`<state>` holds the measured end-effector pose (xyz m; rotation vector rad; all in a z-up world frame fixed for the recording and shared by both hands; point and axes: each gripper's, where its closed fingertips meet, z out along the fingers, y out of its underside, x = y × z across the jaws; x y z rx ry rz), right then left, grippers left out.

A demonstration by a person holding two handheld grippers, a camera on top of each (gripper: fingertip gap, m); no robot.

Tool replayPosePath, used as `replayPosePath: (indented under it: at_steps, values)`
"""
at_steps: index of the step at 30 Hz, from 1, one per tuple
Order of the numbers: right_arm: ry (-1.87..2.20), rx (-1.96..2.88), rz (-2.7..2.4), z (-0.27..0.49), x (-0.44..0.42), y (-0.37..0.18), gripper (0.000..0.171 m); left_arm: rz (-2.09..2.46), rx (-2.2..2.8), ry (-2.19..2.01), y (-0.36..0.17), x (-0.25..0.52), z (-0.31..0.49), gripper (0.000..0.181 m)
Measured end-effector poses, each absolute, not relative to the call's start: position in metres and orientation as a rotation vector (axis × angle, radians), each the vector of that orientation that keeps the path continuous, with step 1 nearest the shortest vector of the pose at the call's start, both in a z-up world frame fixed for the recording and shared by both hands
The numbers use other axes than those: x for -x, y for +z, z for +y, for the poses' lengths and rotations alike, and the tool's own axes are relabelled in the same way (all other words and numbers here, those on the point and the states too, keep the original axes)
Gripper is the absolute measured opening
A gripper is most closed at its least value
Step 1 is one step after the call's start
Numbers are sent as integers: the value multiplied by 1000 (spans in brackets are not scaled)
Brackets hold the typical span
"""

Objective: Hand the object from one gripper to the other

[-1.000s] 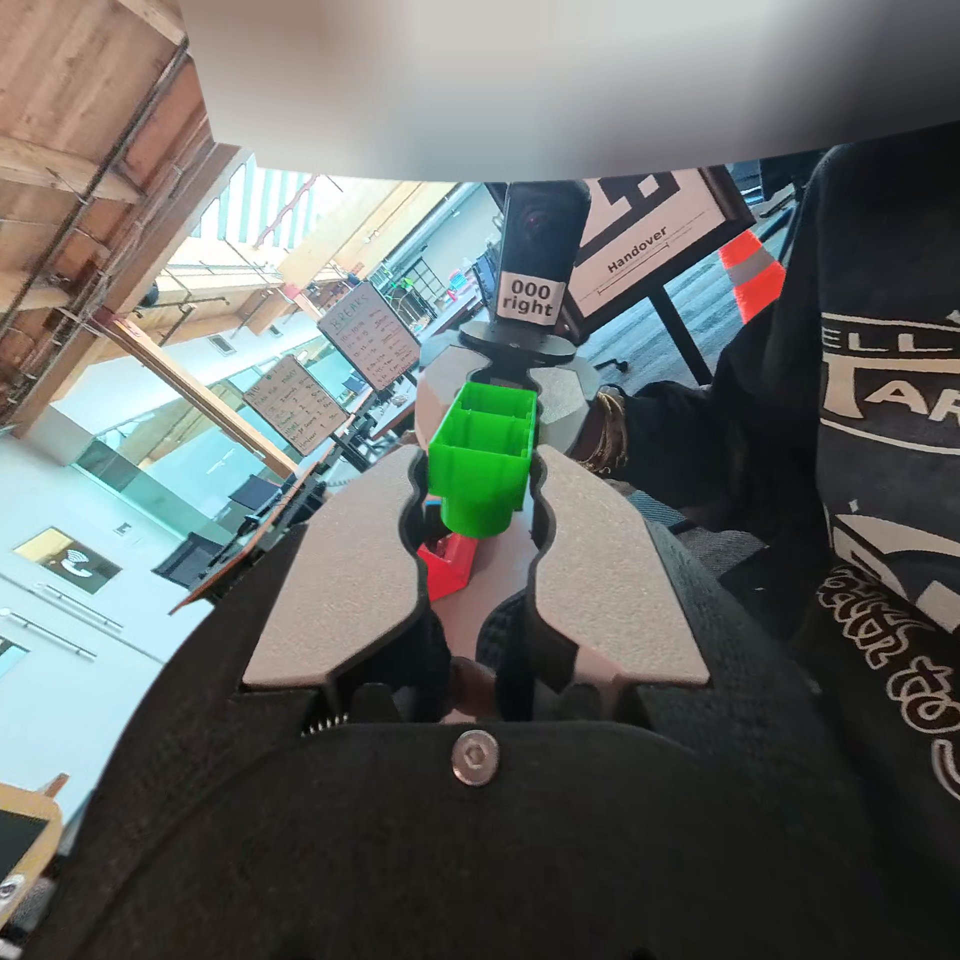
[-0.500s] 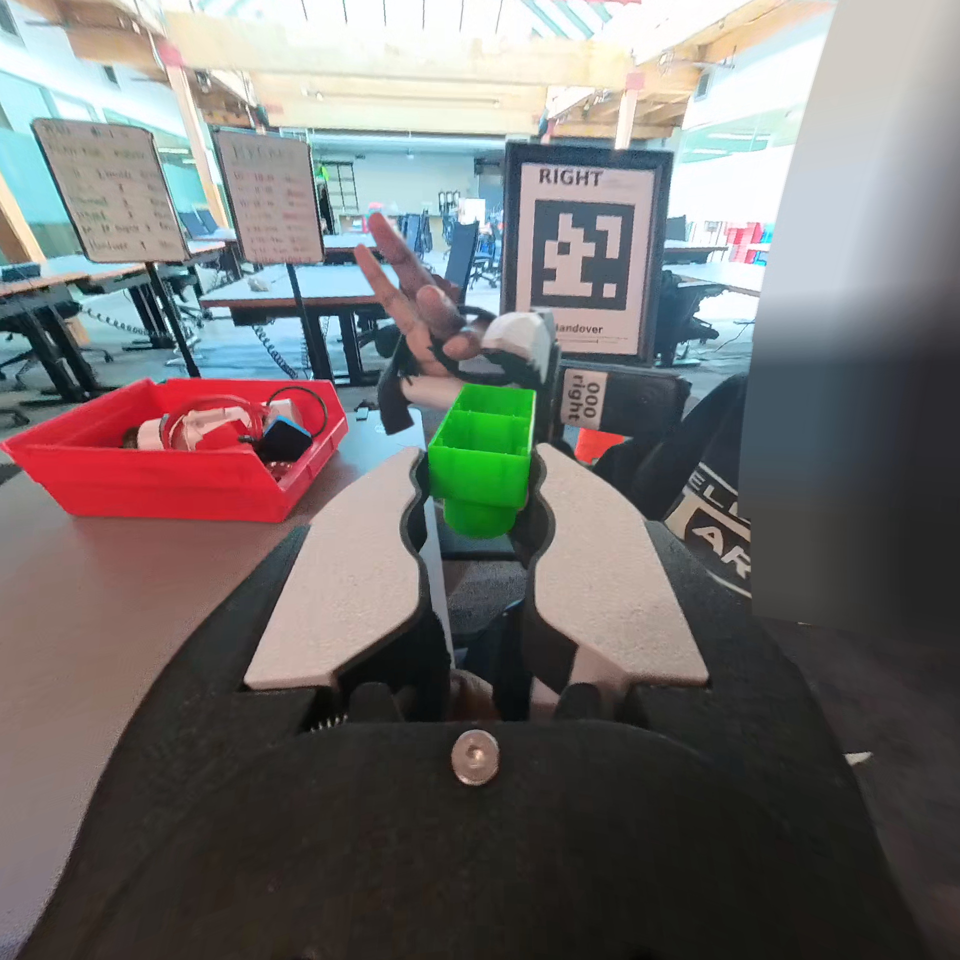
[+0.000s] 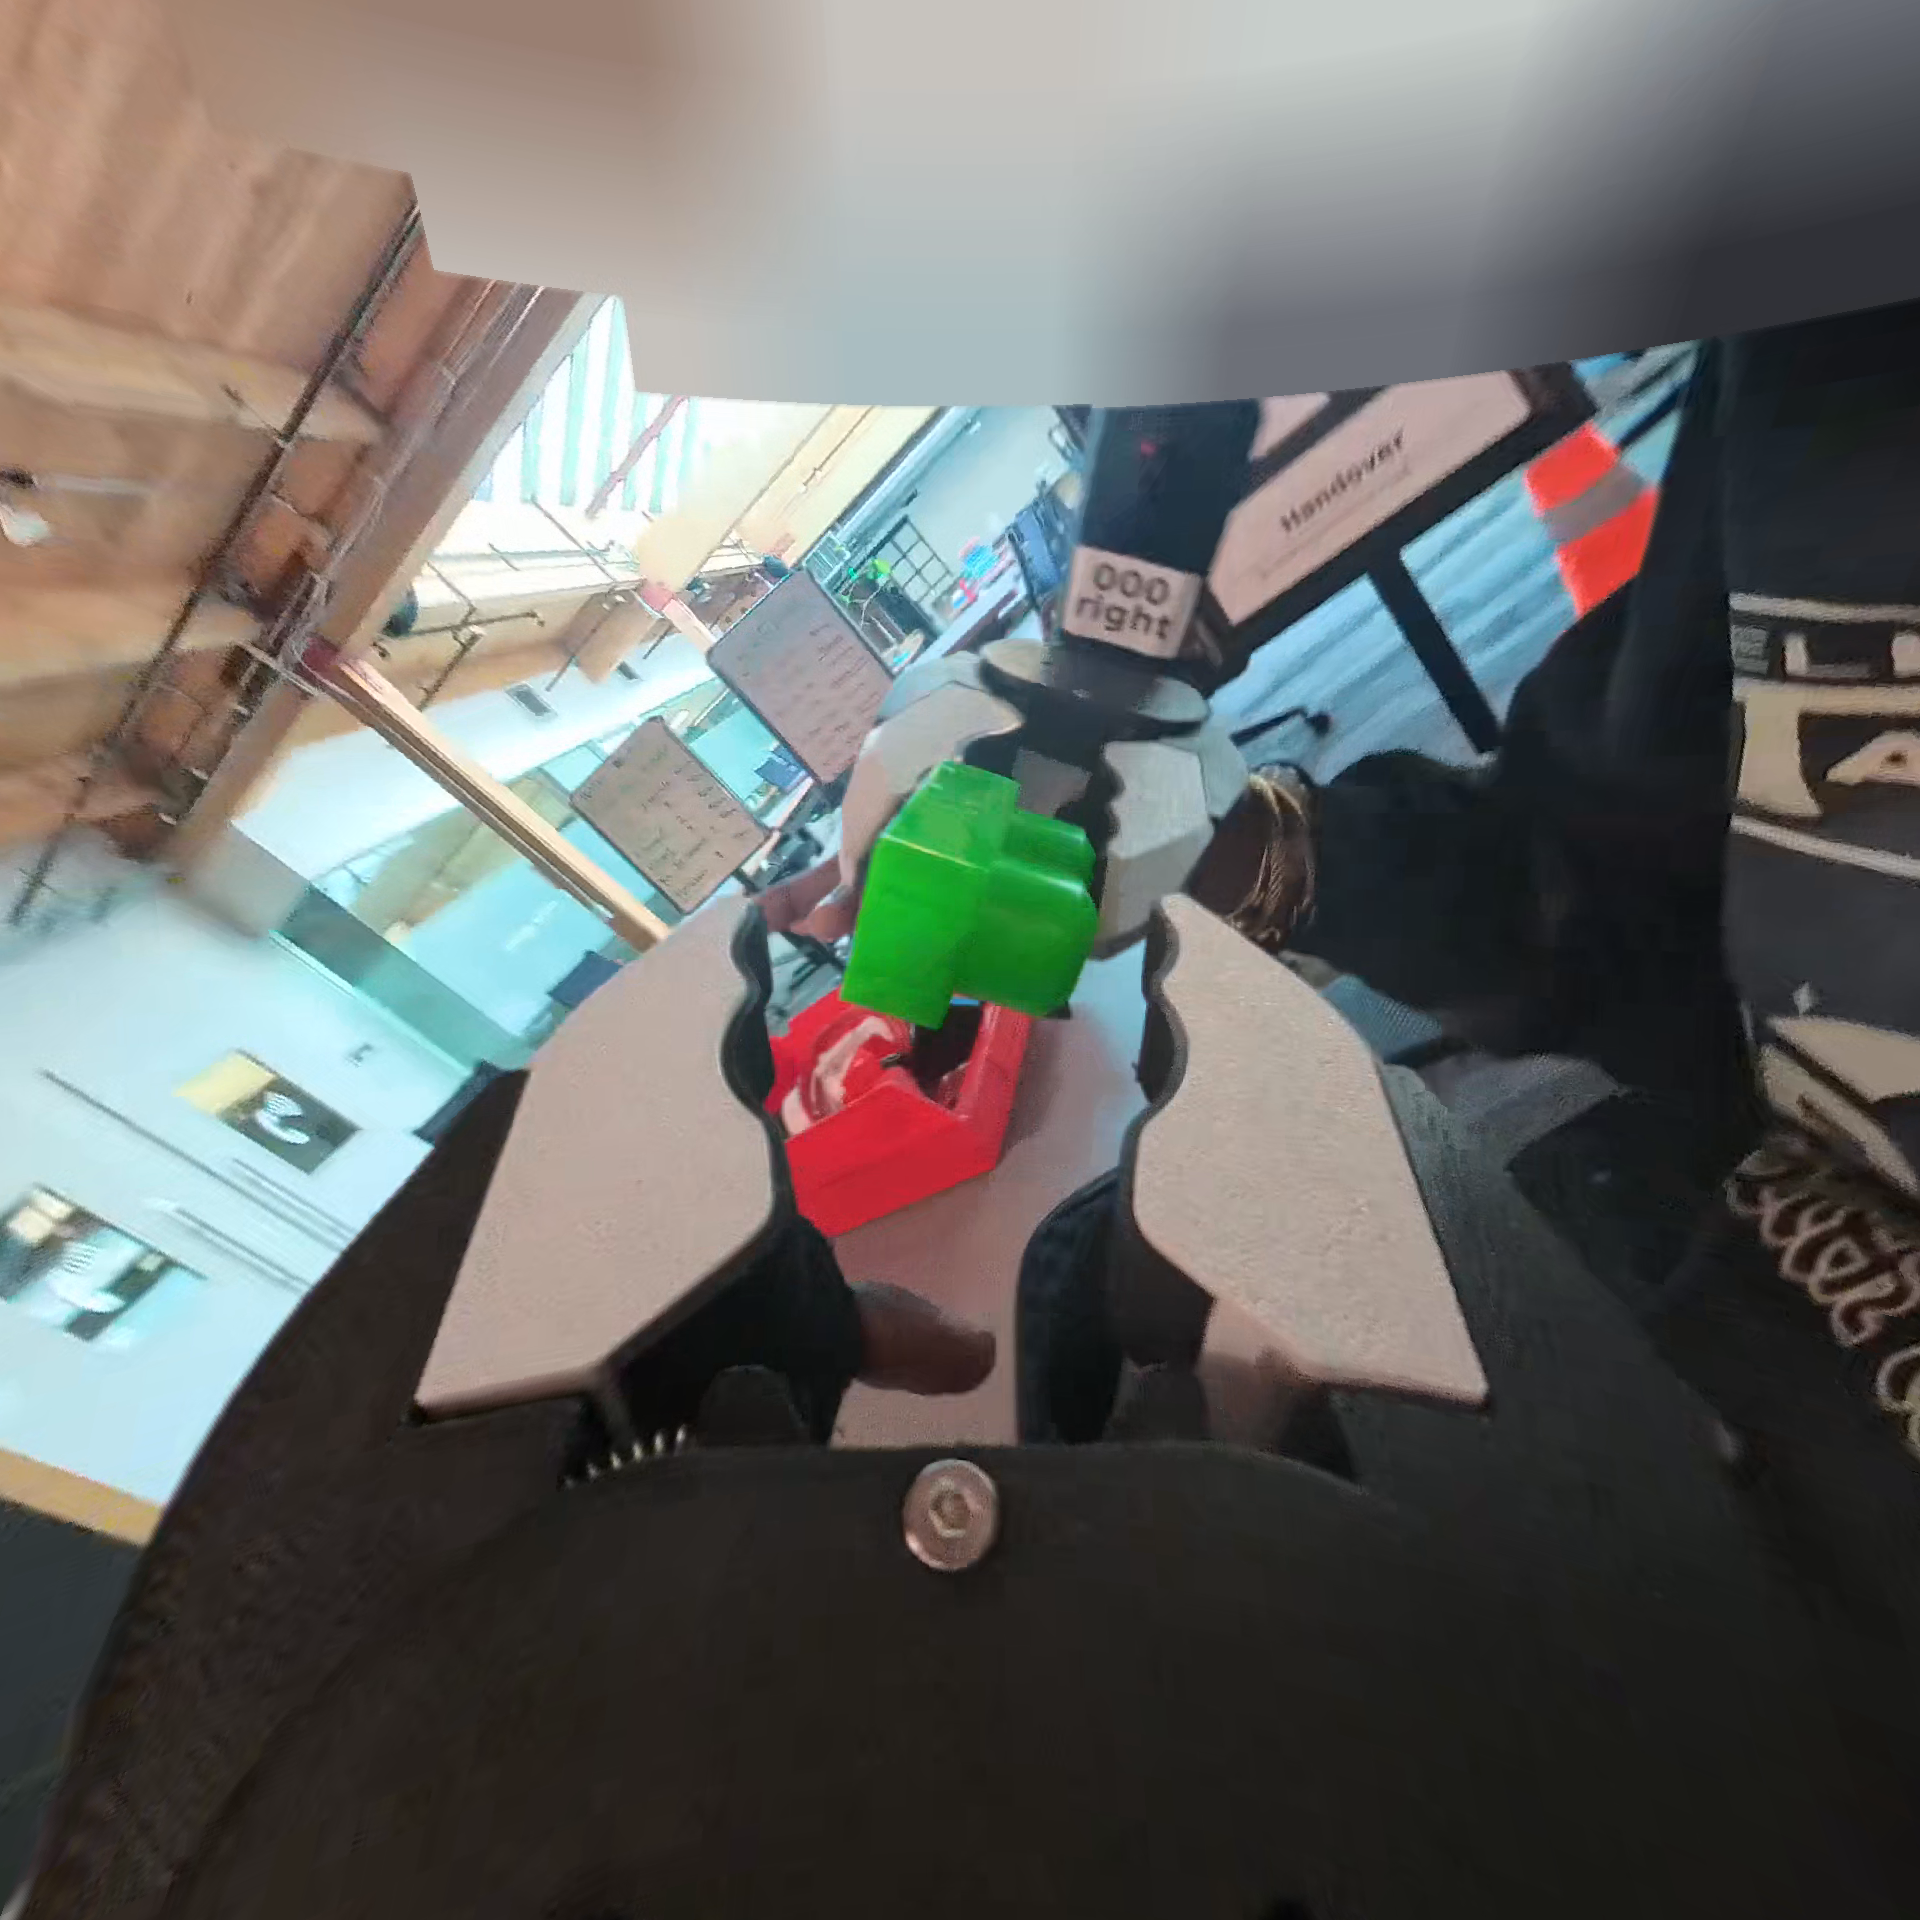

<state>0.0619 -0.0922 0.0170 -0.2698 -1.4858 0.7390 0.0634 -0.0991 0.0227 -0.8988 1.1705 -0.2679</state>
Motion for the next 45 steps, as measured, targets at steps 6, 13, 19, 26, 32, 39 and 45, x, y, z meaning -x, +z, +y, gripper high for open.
replayPosePath:
  at_steps: [6, 13, 19, 26, 32, 39, 45]
  values:
    - [850, 305, -1515, -98, -63, 15, 47, 1226, 868, -163, 17, -70, -99, 45]
    - [639, 119, -1373, -97, -65, 26, 70, 1152, 1024, -433, 23, -65, -100, 44]
    - [123, -69, -1315, -89, -58, 19, 73, 1048, 1194, -805, 25, -57, -101, 44]
    - [-36, -91, -1324, -85, -54, 15, 37, 1075, 1311, -879, 10, -63, -99, 44]
    - [203, 15, -1410, -91, -58, 14, 36, 1143, 1081, -694, 17, -63, -102, 59]
    - [657, 233, -1537, -96, -58, 7, 37, 1255, 887, -150, 11, -70, -97, 54]
    - [707, 251, -1522, -97, -57, 9, 38, 1236, 979, -239, 11, -67, -95, 37]
